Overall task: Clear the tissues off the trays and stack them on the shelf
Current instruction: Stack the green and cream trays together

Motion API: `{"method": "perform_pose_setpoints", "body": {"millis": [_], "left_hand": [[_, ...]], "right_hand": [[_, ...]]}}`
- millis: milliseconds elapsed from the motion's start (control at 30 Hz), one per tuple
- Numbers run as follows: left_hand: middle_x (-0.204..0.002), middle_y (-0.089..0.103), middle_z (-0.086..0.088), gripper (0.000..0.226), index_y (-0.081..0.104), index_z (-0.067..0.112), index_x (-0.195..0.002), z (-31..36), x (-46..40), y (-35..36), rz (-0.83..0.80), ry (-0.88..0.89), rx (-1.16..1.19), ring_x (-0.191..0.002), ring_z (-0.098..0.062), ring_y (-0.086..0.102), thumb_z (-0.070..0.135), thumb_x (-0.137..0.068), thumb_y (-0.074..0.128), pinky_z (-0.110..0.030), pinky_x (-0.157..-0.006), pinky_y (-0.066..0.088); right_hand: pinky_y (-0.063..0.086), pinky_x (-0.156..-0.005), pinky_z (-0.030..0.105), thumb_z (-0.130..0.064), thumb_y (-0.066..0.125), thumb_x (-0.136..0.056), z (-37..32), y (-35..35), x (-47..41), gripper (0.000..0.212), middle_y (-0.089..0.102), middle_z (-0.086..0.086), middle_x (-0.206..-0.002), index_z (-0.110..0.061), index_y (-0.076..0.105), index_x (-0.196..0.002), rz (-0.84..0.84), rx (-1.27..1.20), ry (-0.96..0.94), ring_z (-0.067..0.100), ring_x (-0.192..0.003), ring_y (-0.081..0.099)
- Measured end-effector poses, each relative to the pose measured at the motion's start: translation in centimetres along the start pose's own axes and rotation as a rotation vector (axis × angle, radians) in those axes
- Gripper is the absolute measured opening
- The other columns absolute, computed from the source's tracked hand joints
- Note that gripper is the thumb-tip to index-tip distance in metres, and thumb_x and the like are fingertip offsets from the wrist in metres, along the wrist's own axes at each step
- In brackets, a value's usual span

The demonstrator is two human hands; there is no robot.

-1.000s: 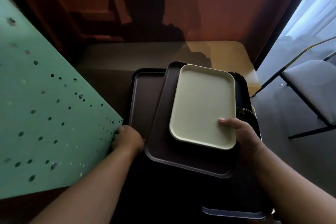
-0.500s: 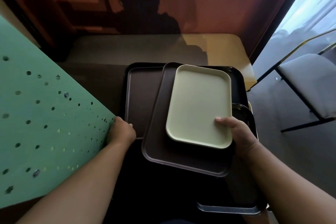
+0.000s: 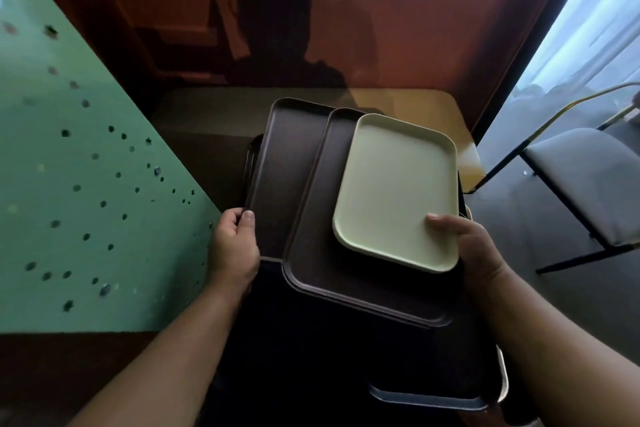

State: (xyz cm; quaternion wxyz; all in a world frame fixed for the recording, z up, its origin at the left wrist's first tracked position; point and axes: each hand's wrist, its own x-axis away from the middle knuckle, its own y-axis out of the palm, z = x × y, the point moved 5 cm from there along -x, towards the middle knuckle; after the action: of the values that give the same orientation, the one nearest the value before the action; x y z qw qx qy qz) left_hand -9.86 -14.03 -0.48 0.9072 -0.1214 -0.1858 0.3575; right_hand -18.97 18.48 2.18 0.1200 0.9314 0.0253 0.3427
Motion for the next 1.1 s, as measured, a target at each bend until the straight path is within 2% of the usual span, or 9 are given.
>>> {"method": "perform_pose_setpoints", "body": {"millis": [100, 233, 367, 467, 567, 733, 833, 967, 1100], "left_hand": [[-0.089, 0.068, -0.006, 0.017, 0.065, 0.026, -0.096, 1.9, 1.9, 0.5, -0.054, 0.053, 0.117, -0.087, -0.022, 0.061, 0.038, -0.098, 0.053, -0.044, -0.080, 0.054], [-0.098, 0.067, -0.031, 0.027, 0.070, 0.031, -0.088, 3.9, 4.9, 2.0, -0.114, 0.022, 0.331, -0.085, -0.032, 0.061, 0.054, -0.083, 0.059, -0.065, -0.087, 0.055], [-0.083, 0.074, -0.012, 0.029, 0.069, 0.013, -0.098, 7.6, 9.0, 4.6, -0.233, -0.057, 0.462, -0.076, -0.024, 0.069, 0.033, -0.105, 0.050, -0.034, -0.063, 0.062], [-0.115, 0.074, -0.020, 0.060, 0.071, 0.001, -0.120, 9.0, 11.2, 6.0, -0.480, -0.267, 0.586, -0.109, -0.033, 0.070, 0.052, -0.102, 0.046, -0.040, -0.094, 0.055], [-0.136, 0.065, -0.018, 0.068, 0.069, 0.008, -0.129, 10.6, 13.0, 6.1, -0.627, -0.295, 0.611, -0.133, -0.034, 0.056, 0.063, -0.092, 0.054, -0.051, -0.118, 0.033], [-0.112, 0.075, -0.014, 0.068, 0.079, 0.015, -0.114, 13.1, 15.5, 5.6, -0.754, -0.242, 0.635, -0.097, -0.027, 0.072, 0.067, -0.096, 0.039, -0.044, -0.095, 0.049], [-0.106, 0.068, -0.021, 0.073, 0.080, 0.016, -0.107, 14.9, 15.3, 4.2, -0.647, -0.132, 0.570, -0.088, -0.032, 0.063, 0.075, -0.089, 0.042, -0.042, -0.079, 0.044], [-0.098, 0.069, -0.022, 0.066, 0.072, 0.006, -0.106, 17.6, 14.3, 1.6, -0.469, -0.019, 0.503, -0.090, -0.033, 0.063, 0.064, -0.094, 0.044, -0.042, -0.087, 0.046], [-0.098, 0.076, -0.014, 0.061, 0.069, 0.002, -0.114, 20.4, 14.6, -0.6, -0.557, 0.140, 0.470, -0.093, -0.022, 0.073, 0.048, -0.105, 0.030, -0.034, -0.089, 0.057]], "right_hand": [[0.056, -0.088, 0.050, -0.011, 0.059, -0.083, -2.1, -0.3, 1.0, 0.038, 0.076, 0.017, -0.094, 0.002, 0.065, -0.118, -0.055, 0.001, -0.036, 0.035, -0.084, 0.071], [0.061, -0.077, 0.045, -0.014, 0.048, -0.096, -4.2, -1.6, 2.3, 0.028, 0.077, 0.014, -0.092, -0.003, 0.068, -0.110, -0.134, -0.042, -0.011, 0.030, -0.077, 0.075], [0.063, -0.071, 0.041, -0.014, 0.051, -0.097, -5.4, -2.8, 3.6, 0.023, 0.077, 0.014, -0.088, -0.002, 0.070, -0.104, -0.127, -0.057, -0.059, 0.029, -0.070, 0.075], [0.063, -0.066, 0.040, -0.011, 0.052, -0.096, -5.9, -3.8, 4.6, 0.020, 0.077, 0.015, -0.082, -0.001, 0.069, -0.100, -0.104, -0.063, -0.080, 0.028, -0.066, 0.074], [0.063, -0.056, 0.036, -0.010, 0.055, -0.095, -7.1, -4.4, 5.7, 0.019, 0.077, 0.015, -0.078, 0.002, 0.068, -0.102, -0.095, -0.046, -0.088, 0.028, -0.061, 0.074], [0.054, -0.039, 0.027, -0.009, 0.057, -0.095, -10.8, -3.6, 7.6, 0.020, 0.070, 0.013, -0.057, 0.007, 0.067, -0.088, -0.089, 0.110, -0.107, 0.022, -0.044, 0.069], [0.049, -0.036, 0.021, -0.006, 0.052, -0.098, -12.7, -2.5, 8.1, 0.045, 0.067, 0.009, -0.049, 0.002, 0.073, -0.060, -0.154, 0.185, -0.131, 0.017, -0.037, 0.065], [0.059, -0.050, 0.026, -0.008, 0.044, -0.100, -14.3, -0.5, 9.2, 0.030, 0.074, 0.011, -0.066, 0.003, 0.071, -0.091, -0.297, 0.190, -0.142, 0.020, -0.051, 0.071], [0.056, -0.045, 0.025, -0.015, 0.042, -0.103, -15.2, 1.0, 10.3, 0.040, 0.074, 0.010, -0.064, 0.002, 0.073, -0.083, -0.427, 0.227, -0.123, 0.020, -0.050, 0.071]]}}
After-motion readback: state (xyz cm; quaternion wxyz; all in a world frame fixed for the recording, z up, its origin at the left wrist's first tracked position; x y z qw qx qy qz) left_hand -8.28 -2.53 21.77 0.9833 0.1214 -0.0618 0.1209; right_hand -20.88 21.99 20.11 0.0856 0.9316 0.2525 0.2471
